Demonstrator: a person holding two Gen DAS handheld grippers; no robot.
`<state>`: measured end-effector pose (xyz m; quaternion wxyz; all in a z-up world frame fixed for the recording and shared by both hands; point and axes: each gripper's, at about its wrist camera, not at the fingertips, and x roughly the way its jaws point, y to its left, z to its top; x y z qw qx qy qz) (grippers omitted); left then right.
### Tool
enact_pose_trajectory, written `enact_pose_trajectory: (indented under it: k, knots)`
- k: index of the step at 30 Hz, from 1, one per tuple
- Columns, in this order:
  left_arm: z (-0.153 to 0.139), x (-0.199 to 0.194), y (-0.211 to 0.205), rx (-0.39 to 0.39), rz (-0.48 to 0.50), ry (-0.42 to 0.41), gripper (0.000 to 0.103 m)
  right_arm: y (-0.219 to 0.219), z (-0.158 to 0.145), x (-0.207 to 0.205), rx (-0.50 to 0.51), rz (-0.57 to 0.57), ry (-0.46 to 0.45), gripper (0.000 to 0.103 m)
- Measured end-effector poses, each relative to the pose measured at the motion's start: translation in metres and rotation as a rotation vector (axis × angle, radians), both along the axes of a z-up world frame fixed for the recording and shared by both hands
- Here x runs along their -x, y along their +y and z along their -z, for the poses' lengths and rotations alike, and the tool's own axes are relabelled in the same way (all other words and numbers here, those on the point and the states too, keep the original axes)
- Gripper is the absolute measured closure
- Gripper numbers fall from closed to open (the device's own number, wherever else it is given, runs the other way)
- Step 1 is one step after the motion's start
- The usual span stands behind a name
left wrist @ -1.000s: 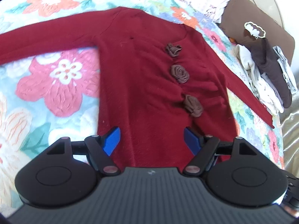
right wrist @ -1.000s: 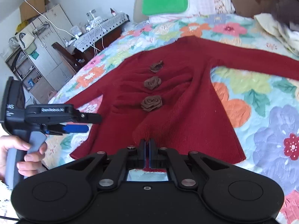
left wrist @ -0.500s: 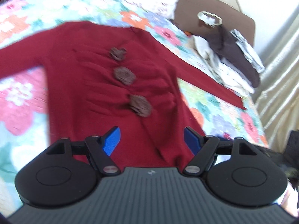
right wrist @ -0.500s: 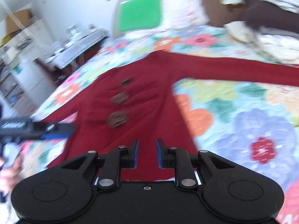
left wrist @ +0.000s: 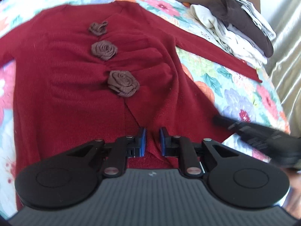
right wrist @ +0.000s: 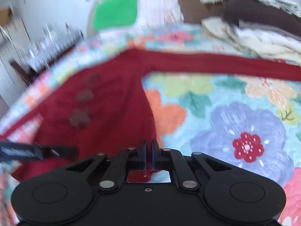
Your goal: Fold clothes
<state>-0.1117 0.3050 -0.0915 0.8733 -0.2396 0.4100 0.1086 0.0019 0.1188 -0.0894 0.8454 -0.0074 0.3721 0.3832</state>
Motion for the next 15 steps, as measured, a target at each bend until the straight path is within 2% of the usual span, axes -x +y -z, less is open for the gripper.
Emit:
enact_pose_trajectory:
  k: [1, 3, 5, 9, 15]
  knots:
    - [-0.001, 0.001, -0.002, -0.011, 0.003, -0.002, 0.088, -0.008, -0.009, 0.003, -0.034, 0.012, -0.014, 0.097]
    - [-0.002, 0.004, -0.002, 0.002, 0.01, -0.003, 0.088, -0.017, -0.017, 0.008, 0.042, 0.089, -0.094, 0.097]
    - [-0.001, 0.005, 0.001, 0.022, 0.009, 0.008, 0.087, -0.019, -0.009, 0.006, 0.12, 0.114, -0.114, 0.097]
    - [0.001, 0.005, 0.001, 0.02, 0.012, 0.037, 0.085, -0.018, 0.006, -0.003, 0.144, 0.117, -0.027, 0.097]
    - [0.002, 0.006, 0.003, 0.028, 0.013, 0.056, 0.079, -0.012, 0.011, 0.002, 0.208, 0.125, -0.05, 0.097]
